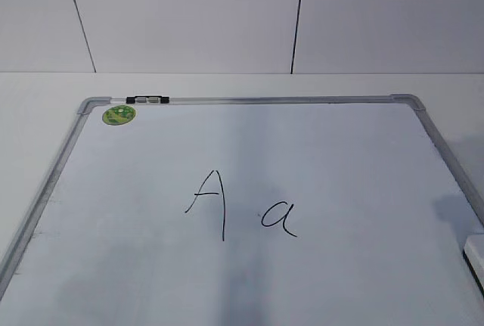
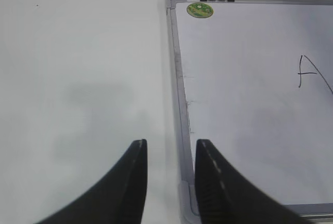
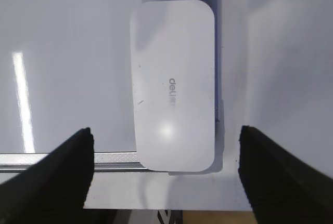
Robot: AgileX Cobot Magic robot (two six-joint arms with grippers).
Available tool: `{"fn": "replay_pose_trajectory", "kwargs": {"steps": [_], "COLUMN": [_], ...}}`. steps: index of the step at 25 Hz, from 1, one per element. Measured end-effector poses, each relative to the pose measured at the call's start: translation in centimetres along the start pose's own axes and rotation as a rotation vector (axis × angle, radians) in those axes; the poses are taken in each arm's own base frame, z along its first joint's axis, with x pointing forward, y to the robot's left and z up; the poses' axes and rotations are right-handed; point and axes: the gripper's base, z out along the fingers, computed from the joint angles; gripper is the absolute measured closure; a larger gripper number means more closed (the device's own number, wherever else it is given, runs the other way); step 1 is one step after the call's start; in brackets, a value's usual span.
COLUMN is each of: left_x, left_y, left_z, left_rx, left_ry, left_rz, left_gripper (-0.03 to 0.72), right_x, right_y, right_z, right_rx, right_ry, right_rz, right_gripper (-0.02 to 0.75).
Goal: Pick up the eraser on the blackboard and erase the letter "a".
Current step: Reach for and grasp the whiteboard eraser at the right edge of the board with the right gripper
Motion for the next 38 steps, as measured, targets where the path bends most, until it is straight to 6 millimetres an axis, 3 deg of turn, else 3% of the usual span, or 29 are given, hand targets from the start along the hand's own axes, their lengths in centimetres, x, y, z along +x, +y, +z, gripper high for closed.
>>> {"fn": "replay_pose_trajectory", "kwargs": {"steps": [38], "left_x": [0.0], "left_y": [-0.1], "left_z": [0.0], "left_rx": [0.008], "left_ry": [0.000], "left_rz": [-0.004], "left_gripper": [0.453], "right_x": [-2.7], "right_y": [-0.3], "right_z": [6.5], "right_rx": [-0.005], "right_ry": [0.230], "right_rz": [0.035], "right_gripper": [0.071]}}
